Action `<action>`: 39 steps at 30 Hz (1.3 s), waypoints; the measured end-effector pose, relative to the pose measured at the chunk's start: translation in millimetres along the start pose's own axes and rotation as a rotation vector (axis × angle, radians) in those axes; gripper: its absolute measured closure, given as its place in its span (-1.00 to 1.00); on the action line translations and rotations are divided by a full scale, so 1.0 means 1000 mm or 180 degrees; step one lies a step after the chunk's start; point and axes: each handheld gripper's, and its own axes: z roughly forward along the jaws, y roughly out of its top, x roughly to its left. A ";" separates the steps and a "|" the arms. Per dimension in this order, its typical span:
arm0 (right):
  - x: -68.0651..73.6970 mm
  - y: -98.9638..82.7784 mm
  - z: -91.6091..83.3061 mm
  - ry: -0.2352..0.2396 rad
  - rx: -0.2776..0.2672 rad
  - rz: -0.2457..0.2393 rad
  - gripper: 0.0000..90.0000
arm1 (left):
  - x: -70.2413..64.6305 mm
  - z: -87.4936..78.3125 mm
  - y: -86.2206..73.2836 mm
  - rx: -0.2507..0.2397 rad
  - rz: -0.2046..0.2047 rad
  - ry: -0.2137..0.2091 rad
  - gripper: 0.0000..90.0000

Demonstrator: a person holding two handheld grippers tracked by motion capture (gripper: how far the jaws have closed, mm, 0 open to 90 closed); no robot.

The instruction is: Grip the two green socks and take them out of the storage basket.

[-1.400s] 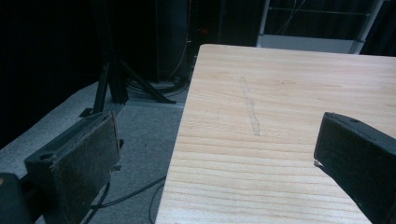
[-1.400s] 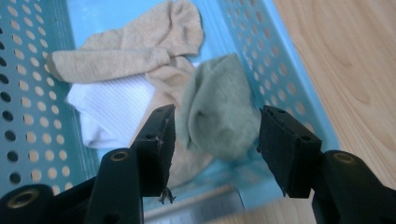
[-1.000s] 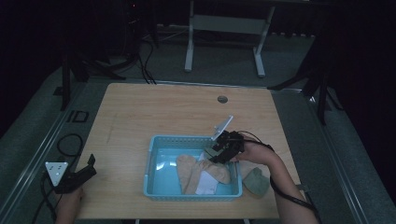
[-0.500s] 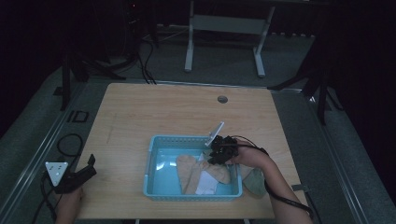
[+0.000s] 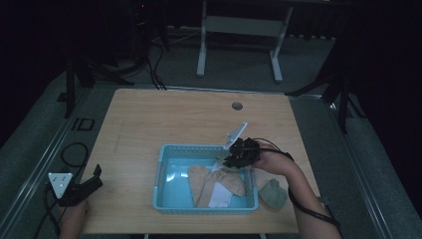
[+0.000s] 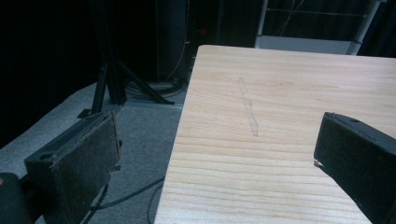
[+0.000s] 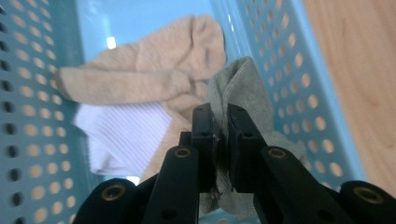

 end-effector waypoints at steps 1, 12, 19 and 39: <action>0.001 0.002 -0.005 0.0002 -0.0035 -0.0006 0.84 | 0.000 0.000 0.000 0.0004 -0.0007 0.0000 -0.99; 0.000 0.012 -0.062 -0.0178 -0.0364 -0.0088 0.84 | 0.000 0.000 0.000 0.0004 -0.0007 0.0009 -0.99; -0.006 -0.005 -0.082 -0.0308 -0.0407 0.0022 0.84 | 0.000 0.000 0.000 0.0000 -0.0001 0.0011 -0.99; -0.029 -0.094 -0.112 -0.0596 -0.0350 0.0601 0.84 | 0.000 0.000 0.000 0.0008 -0.0027 0.0029 -0.99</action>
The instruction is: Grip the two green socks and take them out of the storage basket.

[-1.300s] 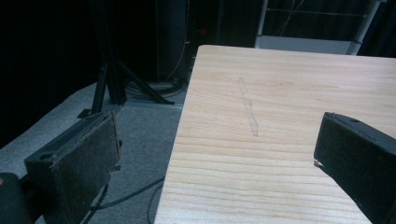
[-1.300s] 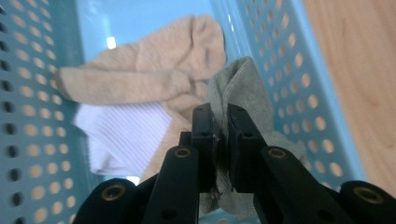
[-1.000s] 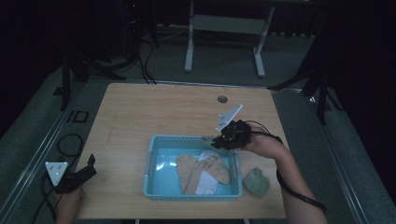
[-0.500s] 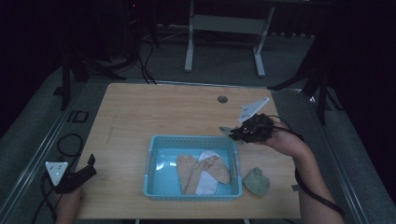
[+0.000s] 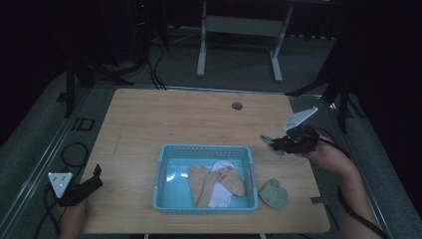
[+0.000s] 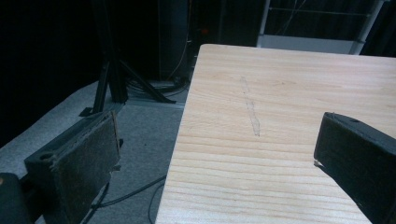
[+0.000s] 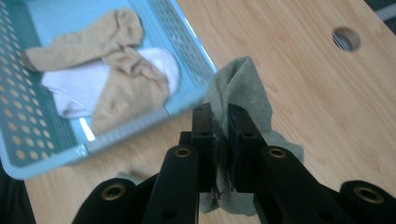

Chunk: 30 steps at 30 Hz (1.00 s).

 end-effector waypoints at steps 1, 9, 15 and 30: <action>-0.001 -0.003 -0.001 -0.0015 0.0001 0.0016 0.84 | 0.000 0.000 0.000 0.0000 0.0006 -0.0002 -0.99; -0.006 -0.024 0.015 0.0012 0.0039 0.0121 0.84 | 0.000 0.000 0.000 0.0003 0.0012 -0.0003 -0.99; -0.009 -0.042 0.047 0.0092 0.0144 0.0235 0.84 | -0.001 0.000 0.000 -0.0003 0.0026 -0.0003 -0.99; -0.009 -0.068 0.118 0.0298 0.0315 0.0441 0.84 | -0.001 0.000 0.000 -0.0005 0.0029 0.0000 -0.99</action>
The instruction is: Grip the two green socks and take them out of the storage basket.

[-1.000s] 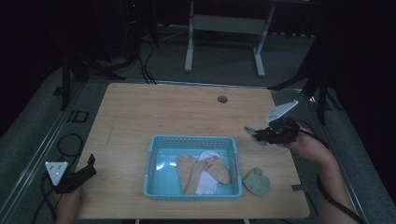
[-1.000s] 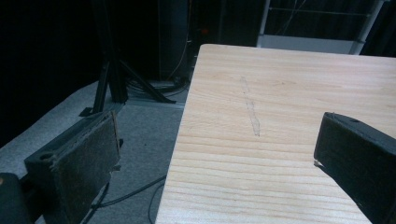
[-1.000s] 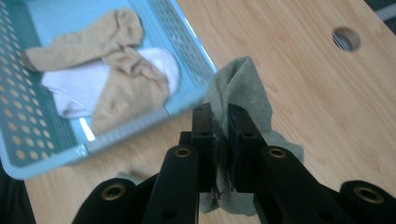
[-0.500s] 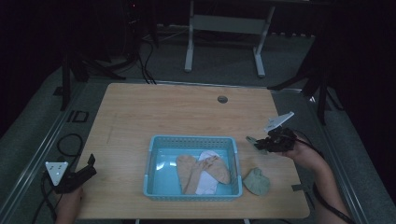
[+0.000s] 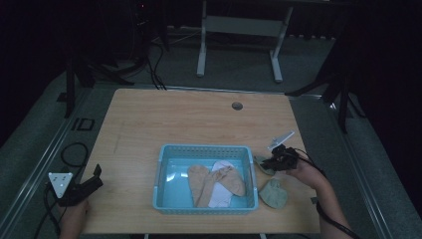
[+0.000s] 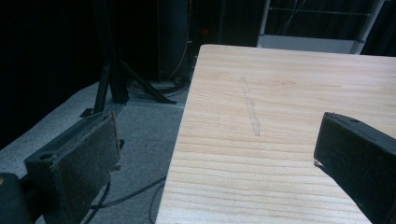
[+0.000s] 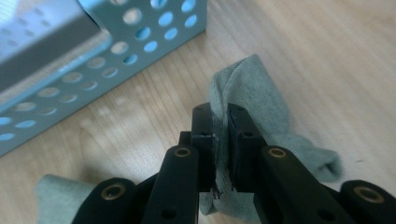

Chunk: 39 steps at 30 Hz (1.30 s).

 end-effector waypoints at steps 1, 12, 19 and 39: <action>0.000 -0.001 0.004 0.0012 0.0028 0.0012 0.83 | 0.000 0.000 0.000 -0.0001 0.0002 0.0000 -0.99; 0.005 0.004 -0.010 0.0007 -0.0051 0.0015 0.27 | 0.000 0.000 0.000 0.0005 0.0000 -0.0003 -0.99; 0.005 0.008 -0.029 -0.0067 -0.0287 0.0060 -0.01 | 0.000 0.000 0.000 0.0010 -0.0005 -0.0003 -0.99; -0.009 -0.014 -0.069 -0.0503 -0.1061 0.0517 -0.70 | 0.000 0.000 0.000 0.0004 -0.0001 0.0004 -0.99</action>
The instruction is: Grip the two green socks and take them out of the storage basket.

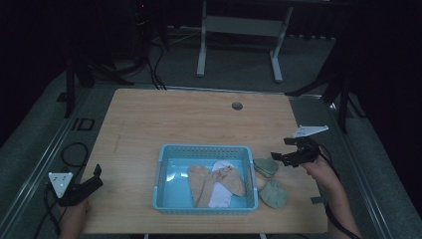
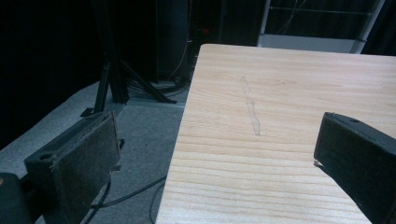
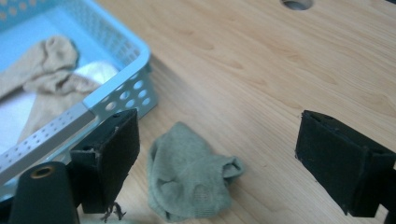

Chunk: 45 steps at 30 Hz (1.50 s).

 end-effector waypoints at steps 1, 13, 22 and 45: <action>-0.001 -0.002 -0.001 -0.0036 -0.0030 0.0022 -0.70 | 0.000 0.000 0.000 0.0001 0.0000 0.0000 -0.99; -0.011 -0.035 -0.013 -0.0472 -0.0168 0.0393 -0.70 | 0.000 0.000 0.000 0.0012 -0.0004 0.0006 -0.99; -0.013 -0.067 -0.014 -0.0788 -0.0337 0.0742 -0.70 | 0.000 0.000 0.000 0.0011 -0.0009 0.0003 -0.99; 0.003 -0.131 -0.026 -0.1371 -0.0528 0.1085 -0.72 | 0.000 0.000 0.000 0.0008 -0.0012 0.0006 -0.99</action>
